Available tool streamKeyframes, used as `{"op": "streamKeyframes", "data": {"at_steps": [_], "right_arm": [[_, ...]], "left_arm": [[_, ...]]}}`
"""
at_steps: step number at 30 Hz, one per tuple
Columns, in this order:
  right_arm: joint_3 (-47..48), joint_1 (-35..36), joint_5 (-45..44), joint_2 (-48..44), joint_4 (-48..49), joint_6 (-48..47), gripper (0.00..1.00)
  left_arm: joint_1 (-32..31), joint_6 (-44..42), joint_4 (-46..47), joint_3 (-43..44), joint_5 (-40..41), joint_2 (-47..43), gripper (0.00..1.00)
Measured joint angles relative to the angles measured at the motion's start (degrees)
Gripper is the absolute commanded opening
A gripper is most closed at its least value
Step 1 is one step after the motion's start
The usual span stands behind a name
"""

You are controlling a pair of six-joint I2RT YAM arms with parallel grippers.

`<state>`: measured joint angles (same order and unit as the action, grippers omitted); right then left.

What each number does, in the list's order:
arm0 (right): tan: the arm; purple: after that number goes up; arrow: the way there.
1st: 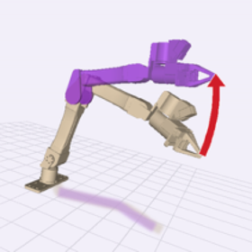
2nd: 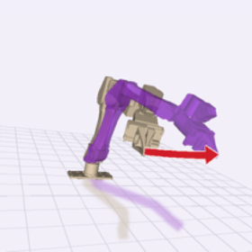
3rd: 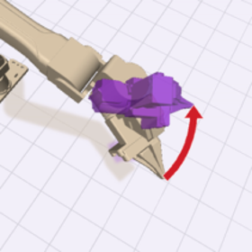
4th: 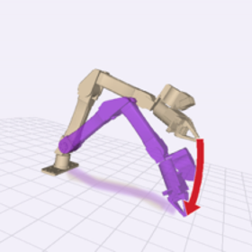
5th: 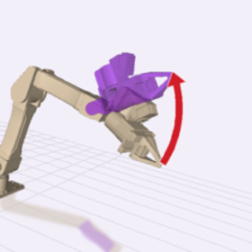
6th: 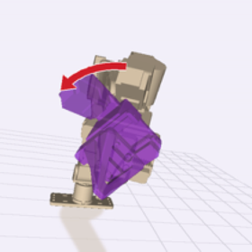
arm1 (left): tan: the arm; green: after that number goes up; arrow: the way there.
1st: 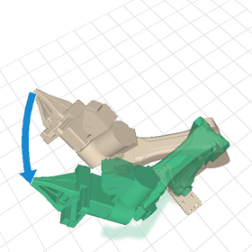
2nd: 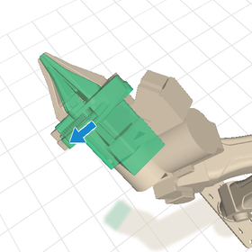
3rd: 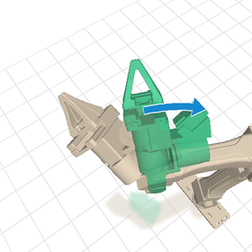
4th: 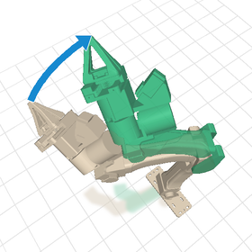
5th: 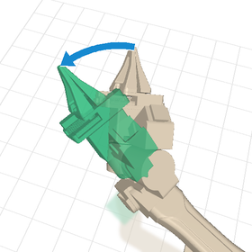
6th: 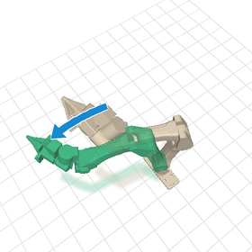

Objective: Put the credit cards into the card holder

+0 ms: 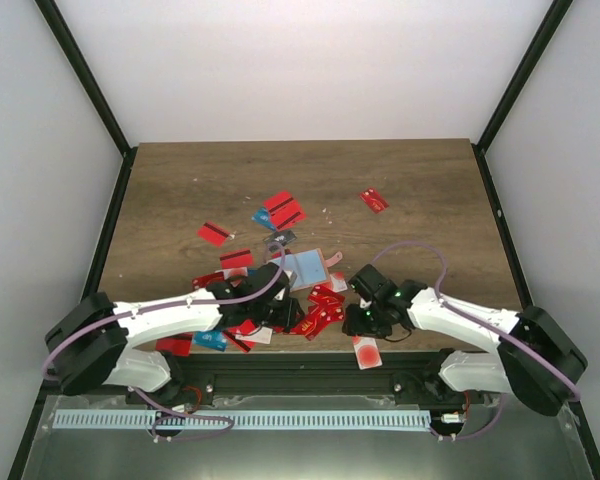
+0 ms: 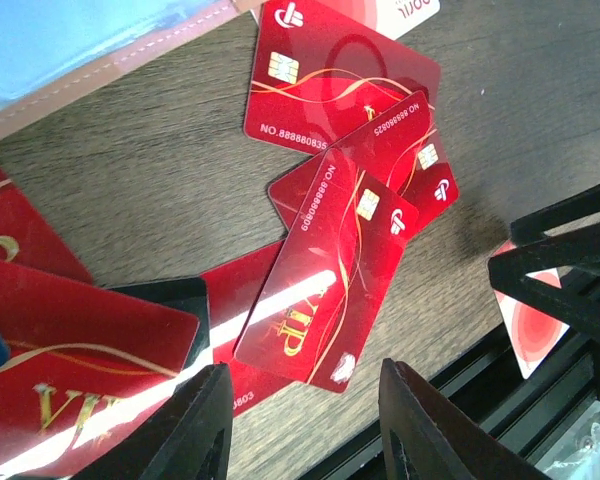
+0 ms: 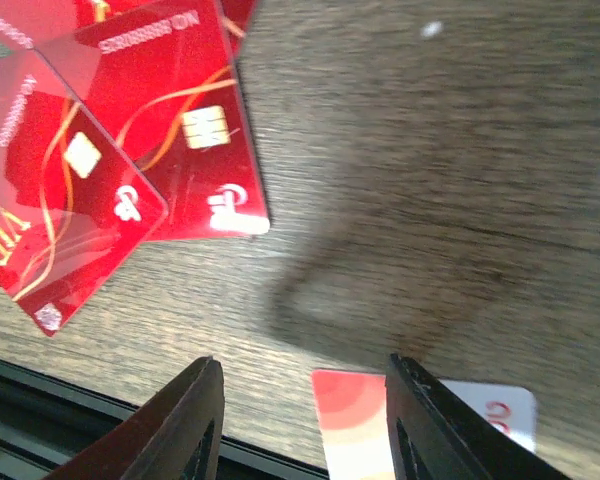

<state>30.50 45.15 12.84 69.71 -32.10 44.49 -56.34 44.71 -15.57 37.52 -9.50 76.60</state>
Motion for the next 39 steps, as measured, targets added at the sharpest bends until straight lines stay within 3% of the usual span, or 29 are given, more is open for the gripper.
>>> {"op": "streamKeyframes", "data": {"at_steps": [11, 14, 19, 33, 39], "right_arm": [[2.16, -1.18, -8.07, -6.54, -12.83, 5.60, 0.51], [2.08, -1.20, -7.39, -6.34, -15.30, 6.60, 0.58], [1.99, -1.20, -5.18, -5.57, -17.73, 7.54, 0.77], [-2.47, -1.20, 1.16, -4.76, -16.96, 10.95, 0.77], [-5.92, -1.20, 5.27, -4.83, -13.25, 12.24, 0.69]], "left_arm": [[-0.94, -3.30, 5.31, 6.32, -6.47, 9.18, 0.39], [-1.75, -4.44, 7.28, 8.24, -8.72, 11.93, 0.36], [-4.02, -6.14, 9.57, 10.95, -12.90, 16.76, 0.32], [-4.96, -6.84, 16.48, 14.34, -22.21, 25.44, 0.26], [-4.96, -7.96, 17.14, 14.93, -24.50, 27.56, 0.25]]}}
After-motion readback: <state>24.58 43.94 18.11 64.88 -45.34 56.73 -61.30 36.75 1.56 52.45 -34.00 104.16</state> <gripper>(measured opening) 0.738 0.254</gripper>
